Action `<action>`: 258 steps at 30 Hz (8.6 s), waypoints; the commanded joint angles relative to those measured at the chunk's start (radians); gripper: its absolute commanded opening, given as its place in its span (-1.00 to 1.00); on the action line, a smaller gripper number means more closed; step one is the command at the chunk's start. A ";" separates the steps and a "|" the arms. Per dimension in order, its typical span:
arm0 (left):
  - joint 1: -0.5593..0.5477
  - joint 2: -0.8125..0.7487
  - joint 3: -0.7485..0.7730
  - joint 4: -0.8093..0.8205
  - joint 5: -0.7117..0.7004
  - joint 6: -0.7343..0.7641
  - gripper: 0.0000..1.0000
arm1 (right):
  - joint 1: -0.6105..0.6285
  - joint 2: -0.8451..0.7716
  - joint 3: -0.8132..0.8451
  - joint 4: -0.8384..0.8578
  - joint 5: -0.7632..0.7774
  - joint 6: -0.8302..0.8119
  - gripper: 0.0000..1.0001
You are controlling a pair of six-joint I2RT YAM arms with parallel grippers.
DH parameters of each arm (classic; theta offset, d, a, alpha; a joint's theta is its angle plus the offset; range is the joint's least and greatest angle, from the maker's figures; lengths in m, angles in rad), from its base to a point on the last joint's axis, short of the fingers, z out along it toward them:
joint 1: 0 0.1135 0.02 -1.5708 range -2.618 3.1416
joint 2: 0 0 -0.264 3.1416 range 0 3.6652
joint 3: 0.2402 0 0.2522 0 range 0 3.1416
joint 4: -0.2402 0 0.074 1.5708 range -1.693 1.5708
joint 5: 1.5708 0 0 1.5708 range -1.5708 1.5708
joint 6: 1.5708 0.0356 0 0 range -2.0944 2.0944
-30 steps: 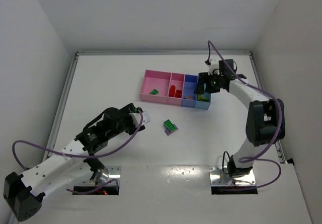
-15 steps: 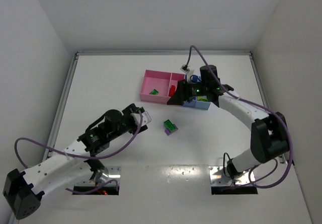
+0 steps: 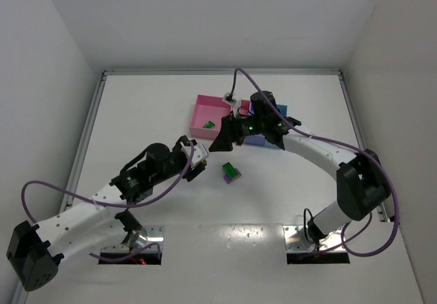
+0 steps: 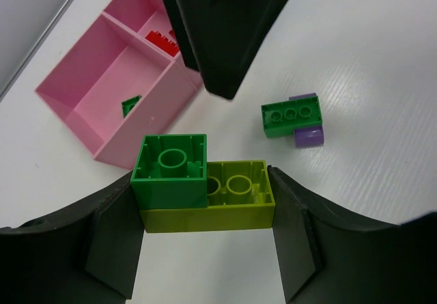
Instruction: Sort the legos into containers by color
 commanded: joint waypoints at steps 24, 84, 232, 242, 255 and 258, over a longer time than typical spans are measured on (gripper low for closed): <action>-0.010 0.086 0.060 0.090 0.033 -0.021 -0.99 | 0.119 0.057 0.142 -0.043 0.121 0.008 0.53; 0.183 0.046 -0.032 0.048 -0.079 -0.237 -0.99 | -0.102 0.032 0.179 -0.090 0.285 -0.095 -1.00; 0.022 0.870 0.655 -0.559 0.541 0.925 0.46 | -0.936 -0.195 0.002 -0.420 0.026 -0.310 0.56; -0.036 0.970 0.726 -0.559 0.518 0.966 0.43 | -0.936 -0.195 0.002 -0.429 0.035 -0.319 0.56; -0.025 1.051 0.755 -0.579 0.530 1.005 0.41 | -0.936 -0.164 0.021 -0.447 0.035 -0.319 0.56; -0.015 1.060 0.755 -0.588 0.539 1.016 0.41 | -0.936 -0.154 0.021 -0.448 0.035 -0.319 0.56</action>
